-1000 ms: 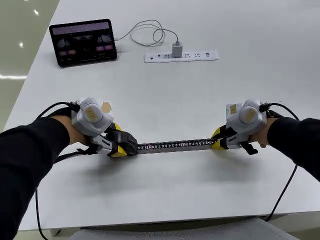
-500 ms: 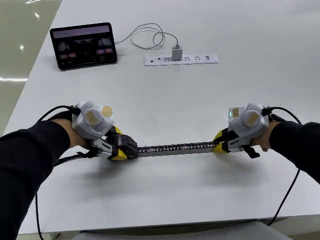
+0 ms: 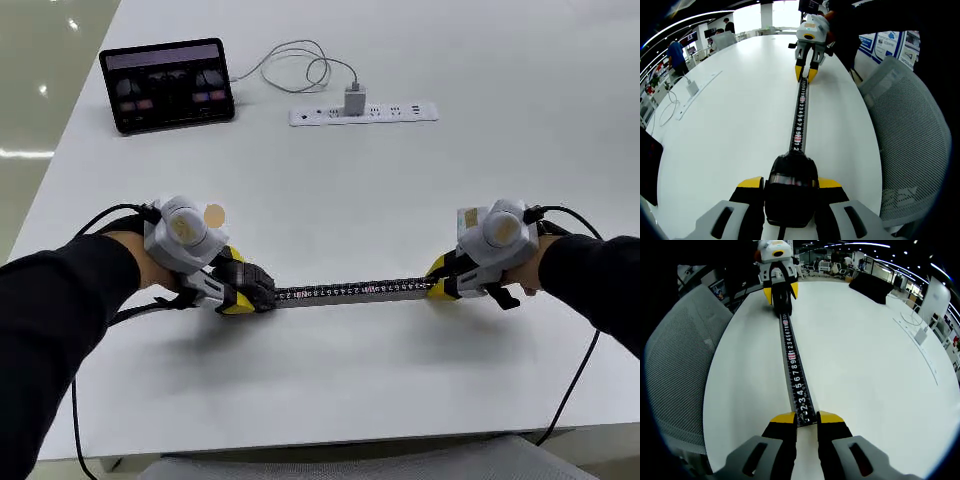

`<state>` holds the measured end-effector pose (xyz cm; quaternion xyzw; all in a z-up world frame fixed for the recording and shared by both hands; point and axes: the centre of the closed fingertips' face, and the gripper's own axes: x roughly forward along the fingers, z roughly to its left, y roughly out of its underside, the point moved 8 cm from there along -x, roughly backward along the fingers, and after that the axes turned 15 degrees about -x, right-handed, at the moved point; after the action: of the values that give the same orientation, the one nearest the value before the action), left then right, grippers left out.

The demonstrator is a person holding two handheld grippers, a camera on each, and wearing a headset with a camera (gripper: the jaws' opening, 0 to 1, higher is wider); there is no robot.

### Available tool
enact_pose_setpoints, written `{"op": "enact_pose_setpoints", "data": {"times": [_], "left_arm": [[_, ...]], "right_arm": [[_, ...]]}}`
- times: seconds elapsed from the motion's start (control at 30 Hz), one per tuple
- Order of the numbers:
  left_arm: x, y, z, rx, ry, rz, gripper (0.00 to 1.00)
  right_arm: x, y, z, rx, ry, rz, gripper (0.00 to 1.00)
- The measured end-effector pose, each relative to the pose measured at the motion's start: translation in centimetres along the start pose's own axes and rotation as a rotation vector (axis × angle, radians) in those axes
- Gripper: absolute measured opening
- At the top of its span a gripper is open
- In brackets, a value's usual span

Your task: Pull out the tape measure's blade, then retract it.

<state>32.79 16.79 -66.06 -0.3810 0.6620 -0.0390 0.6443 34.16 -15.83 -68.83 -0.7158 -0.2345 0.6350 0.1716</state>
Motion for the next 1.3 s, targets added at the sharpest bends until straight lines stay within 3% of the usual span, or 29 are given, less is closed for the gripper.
{"op": "enact_pose_setpoints", "data": {"times": [0.53,0.77,0.87,1.0,1.07,1.1,1.13,1.17,1.23,1.3], "left_arm": [[0.0,0.0,-0.1,0.018,-0.004,0.001,0.35],[0.2,-0.1,0.0,0.016,-0.008,-0.035,0.35],[0.1,-0.1,-0.2,0.024,-0.018,-0.042,0.35],[0.2,0.0,-0.2,0.009,-0.036,-0.036,0.37],[0.3,0.4,0.3,0.030,-0.090,-0.017,0.42],[0.2,0.6,0.2,0.010,-0.089,-0.006,0.43],[0.3,0.9,0.1,-0.052,-0.070,-0.015,0.43],[0.2,0.8,0.1,-0.060,-0.068,-0.039,0.44],[-0.1,0.7,0.3,-0.083,-0.080,-0.085,0.52],[-0.5,1.1,0.5,-0.145,-0.113,-0.094,0.60]], "right_arm": [[0.1,0.0,-0.2,0.005,-0.018,0.004,0.11],[0.2,-0.5,-0.4,0.042,-0.036,0.032,0.12],[0.2,-0.6,-0.3,0.017,-0.037,0.049,0.12],[0.1,-0.4,-0.2,0.067,-0.028,0.032,0.13],[0.2,-0.5,-0.1,0.054,-0.023,0.035,0.13],[0.2,-0.5,0.0,0.044,-0.018,0.038,0.13],[0.2,-0.6,0.1,0.032,-0.009,0.042,0.13],[0.2,-0.6,0.2,0.025,-0.001,0.043,0.14],[0.2,-0.5,0.5,0.028,0.019,0.032,0.16],[0.1,-0.4,0.7,0.036,0.036,0.024,0.18]]}}
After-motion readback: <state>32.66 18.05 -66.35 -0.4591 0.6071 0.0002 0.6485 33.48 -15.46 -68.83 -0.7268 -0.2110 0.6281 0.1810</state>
